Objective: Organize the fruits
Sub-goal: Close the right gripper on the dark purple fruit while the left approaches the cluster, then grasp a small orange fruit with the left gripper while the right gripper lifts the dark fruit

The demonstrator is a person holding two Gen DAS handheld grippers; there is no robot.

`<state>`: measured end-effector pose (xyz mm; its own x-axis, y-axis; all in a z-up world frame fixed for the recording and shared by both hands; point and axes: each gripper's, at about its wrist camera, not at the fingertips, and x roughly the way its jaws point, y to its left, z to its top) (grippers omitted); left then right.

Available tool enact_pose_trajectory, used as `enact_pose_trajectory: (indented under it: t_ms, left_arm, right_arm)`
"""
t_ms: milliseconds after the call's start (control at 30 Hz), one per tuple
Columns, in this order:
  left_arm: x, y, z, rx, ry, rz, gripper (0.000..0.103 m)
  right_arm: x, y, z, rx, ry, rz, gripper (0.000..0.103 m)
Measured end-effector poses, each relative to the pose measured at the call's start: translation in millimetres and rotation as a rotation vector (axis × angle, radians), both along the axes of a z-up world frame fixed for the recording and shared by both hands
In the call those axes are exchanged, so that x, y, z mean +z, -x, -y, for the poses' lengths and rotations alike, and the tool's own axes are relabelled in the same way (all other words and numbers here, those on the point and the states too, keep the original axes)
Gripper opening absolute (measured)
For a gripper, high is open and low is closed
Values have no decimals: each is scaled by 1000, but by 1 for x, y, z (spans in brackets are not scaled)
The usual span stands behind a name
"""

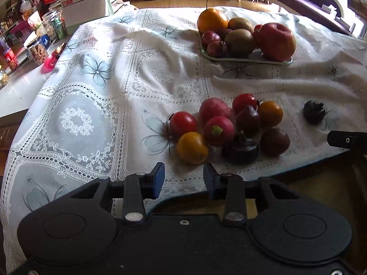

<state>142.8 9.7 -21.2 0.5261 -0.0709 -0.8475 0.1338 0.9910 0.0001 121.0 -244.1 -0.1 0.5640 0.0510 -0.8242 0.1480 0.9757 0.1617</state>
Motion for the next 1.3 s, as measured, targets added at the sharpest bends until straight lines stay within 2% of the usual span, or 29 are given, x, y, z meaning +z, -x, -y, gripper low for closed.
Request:
enact_pose_trajectory:
  t_ms: [67,167,233,400,633,700,733,767,800,833,933,1000,1200,1300]
  left_arm:
    - [12,-3,-1,21,10,43,46]
    - [21,-5,0,26,8,76,46]
    - [22,-6,1,14,24,73,46]
    - [15,-15,8,6,24,55,47]
    - [-4,-26,7,41,38,4,47]
    - [-7,-27,7,58,26,-4,46]
    - [-9,-28,7,62,24,-7,46]
    - [-10,-29,6,62,30,-8,46]
    - [-11,-30,5,60,40,-14,47]
    - [-12,-31,5,60,51,-22,47]
    - [-17,-31,4,57,87,-50,50]
    - [-23,-33,7,46,117,-74,45]
    - [-19,-29,9,67,122,-31,44]
    - [-5,-23,6,81,118,-1,44]
  right_arm:
    - [10,-9,3,-26,12,39,77]
    - [12,-26,3,-31,4,31,77]
    - [8,-33,1,-20,-2,19,76]
    - [-14,-48,-6,-45,59,-19,76]
    - [-32,-60,-16,-58,122,-32,76]
    - [-37,-61,-20,-55,149,-28,73]
    - [-39,-60,-22,-56,168,-21,64]
    - [-40,-59,-24,-54,193,-14,51]
    - [-41,-57,-26,-41,209,-4,44]
    - [-40,-56,-28,-33,220,2,45]
    - [-36,-55,-26,-34,178,6,45]
    - [-31,-53,-22,-40,130,20,45]
    - [7,-32,-10,-33,-10,96,45]
    - [27,-13,-7,-23,-63,130,45]
